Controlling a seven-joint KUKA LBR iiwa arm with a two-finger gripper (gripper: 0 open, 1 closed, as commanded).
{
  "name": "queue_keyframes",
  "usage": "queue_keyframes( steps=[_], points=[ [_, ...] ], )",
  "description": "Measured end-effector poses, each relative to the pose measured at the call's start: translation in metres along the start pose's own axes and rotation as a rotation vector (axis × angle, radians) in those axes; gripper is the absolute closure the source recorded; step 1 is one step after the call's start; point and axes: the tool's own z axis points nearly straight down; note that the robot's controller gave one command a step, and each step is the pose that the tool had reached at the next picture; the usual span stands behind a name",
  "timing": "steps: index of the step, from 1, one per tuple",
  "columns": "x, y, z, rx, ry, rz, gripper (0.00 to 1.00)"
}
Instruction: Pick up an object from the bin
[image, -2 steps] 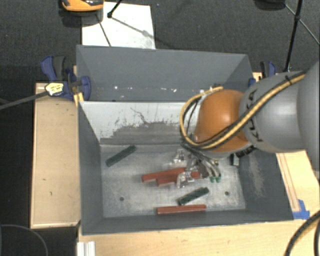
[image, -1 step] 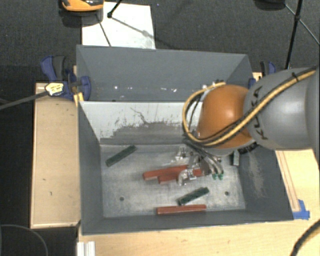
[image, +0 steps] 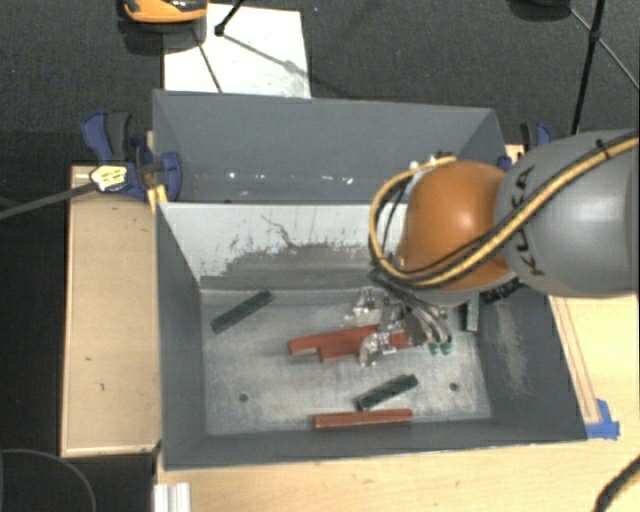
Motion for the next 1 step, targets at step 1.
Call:
queue_keyframes(
  steps=[1],
  points=[
    [-0.0001,0.0,-0.0122,0.0,0.0,0.0,1.0]
  ],
)
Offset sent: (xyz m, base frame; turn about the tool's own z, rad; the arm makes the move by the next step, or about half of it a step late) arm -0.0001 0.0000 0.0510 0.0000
